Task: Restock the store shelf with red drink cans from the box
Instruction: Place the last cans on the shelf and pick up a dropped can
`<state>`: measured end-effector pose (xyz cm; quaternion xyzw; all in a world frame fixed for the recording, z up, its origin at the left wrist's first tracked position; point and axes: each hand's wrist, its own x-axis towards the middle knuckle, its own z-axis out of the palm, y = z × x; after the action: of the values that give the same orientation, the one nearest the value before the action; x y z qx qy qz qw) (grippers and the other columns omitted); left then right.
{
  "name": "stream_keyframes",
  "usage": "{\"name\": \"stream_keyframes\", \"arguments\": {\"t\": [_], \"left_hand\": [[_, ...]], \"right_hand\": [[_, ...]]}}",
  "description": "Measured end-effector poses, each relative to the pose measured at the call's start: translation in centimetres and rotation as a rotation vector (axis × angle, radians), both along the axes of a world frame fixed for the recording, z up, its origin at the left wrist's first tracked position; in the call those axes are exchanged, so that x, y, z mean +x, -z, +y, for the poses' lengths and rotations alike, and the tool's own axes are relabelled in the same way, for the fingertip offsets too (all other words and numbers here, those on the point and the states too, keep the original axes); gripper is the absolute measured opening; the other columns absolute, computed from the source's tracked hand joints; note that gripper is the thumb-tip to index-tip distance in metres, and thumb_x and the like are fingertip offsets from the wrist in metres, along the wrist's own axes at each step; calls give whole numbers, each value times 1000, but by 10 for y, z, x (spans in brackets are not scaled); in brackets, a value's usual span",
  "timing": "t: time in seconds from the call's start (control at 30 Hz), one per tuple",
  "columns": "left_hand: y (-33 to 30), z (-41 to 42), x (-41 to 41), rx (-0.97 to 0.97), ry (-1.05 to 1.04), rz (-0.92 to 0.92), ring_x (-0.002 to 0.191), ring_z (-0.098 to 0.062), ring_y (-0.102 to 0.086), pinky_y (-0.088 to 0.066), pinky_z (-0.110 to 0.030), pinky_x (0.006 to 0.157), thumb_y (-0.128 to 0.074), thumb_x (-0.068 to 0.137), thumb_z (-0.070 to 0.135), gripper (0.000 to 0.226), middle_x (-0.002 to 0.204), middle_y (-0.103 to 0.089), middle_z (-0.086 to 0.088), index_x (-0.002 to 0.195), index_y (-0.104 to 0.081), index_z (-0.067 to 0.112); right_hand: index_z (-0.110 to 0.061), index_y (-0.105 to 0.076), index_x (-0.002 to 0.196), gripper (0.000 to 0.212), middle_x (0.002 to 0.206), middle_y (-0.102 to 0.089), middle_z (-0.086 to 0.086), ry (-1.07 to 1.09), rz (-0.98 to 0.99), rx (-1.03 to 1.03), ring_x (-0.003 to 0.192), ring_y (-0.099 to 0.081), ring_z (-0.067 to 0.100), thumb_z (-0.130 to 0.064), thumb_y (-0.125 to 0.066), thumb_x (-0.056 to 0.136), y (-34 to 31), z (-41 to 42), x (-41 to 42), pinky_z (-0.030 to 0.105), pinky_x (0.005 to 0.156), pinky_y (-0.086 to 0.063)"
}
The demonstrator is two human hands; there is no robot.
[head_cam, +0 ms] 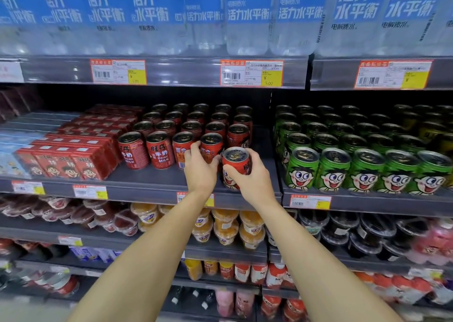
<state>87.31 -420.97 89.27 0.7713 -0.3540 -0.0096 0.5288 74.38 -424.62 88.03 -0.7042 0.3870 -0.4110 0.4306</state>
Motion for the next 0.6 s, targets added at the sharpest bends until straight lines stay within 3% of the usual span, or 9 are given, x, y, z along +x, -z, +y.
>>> {"name": "stream_keyframes", "arguments": {"t": [0.23, 0.4, 0.53, 0.6], "left_hand": [[-5, -4, 7, 75, -10, -47, 118, -25, -54, -44, -35, 95, -75, 84, 31, 63, 130, -55, -9, 136, -46, 12], [-15, -4, 13, 208, 29, -67, 112, -31, -57, -46, -39, 83, -76, 82, 33, 58, 120, -61, -11, 126, -45, 12], [-17, 9, 23, 414, 217, -105, 118, -35, -56, -46, -41, 93, -68, 87, 42, 83, 130, -59, -11, 150, -21, 17], [-12, 17, 29, 518, 261, -179, 119, -34, -56, -47, -43, 96, -62, 89, 48, 79, 133, -57, -10, 150, -21, 18]], "right_hand": [[-33, -43, 140, 70, 131, -57, -7, 14, 57, -7, 121, -53, 16, -54, -73, 80, -6, 1, -1, 44, 101, -50], [-31, -43, 140, 72, 131, -57, -4, 6, 102, -1, 121, -54, 19, -52, -73, 79, -10, 0, -3, 45, 101, -50], [-31, -43, 142, 72, 131, -58, -3, 7, 105, 10, 120, -55, 18, -50, -75, 80, -12, 1, -5, 43, 101, -50], [-31, -43, 142, 73, 131, -59, -2, 12, 105, 12, 120, -56, 18, -50, -75, 80, -13, 2, -5, 43, 101, -51]]}}
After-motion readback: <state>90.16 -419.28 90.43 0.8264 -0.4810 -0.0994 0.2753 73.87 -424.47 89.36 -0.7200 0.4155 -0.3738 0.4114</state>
